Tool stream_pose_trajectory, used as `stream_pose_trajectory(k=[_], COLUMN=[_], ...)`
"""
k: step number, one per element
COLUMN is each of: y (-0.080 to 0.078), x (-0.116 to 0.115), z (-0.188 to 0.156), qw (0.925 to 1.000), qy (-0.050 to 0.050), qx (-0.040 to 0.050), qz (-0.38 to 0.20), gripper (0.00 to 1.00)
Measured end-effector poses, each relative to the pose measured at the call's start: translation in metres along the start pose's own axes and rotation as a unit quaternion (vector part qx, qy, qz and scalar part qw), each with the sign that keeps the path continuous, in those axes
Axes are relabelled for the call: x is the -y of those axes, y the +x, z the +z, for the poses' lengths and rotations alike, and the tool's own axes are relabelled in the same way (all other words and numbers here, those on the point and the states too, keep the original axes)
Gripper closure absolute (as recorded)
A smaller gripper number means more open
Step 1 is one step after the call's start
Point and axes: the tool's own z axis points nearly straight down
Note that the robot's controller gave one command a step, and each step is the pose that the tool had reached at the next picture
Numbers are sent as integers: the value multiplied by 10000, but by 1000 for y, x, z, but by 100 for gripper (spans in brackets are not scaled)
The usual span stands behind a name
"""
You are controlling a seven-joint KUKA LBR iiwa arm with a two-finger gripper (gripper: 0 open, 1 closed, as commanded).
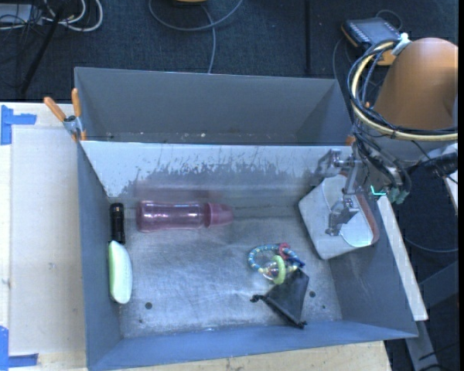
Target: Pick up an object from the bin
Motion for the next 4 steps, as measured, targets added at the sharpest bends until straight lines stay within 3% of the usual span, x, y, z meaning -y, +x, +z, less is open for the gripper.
stream_pose_trajectory(k=[1,2,3,4], y=[-1,24,30,33], x=[0,1,4,12], z=[-4,46,78,101], qw=[10000,9995,9935,9867], qy=[7,10,1,20], qx=[38,57,7,61], qz=[-9,-326,-1141,-1623], gripper=[0,0,0,0])
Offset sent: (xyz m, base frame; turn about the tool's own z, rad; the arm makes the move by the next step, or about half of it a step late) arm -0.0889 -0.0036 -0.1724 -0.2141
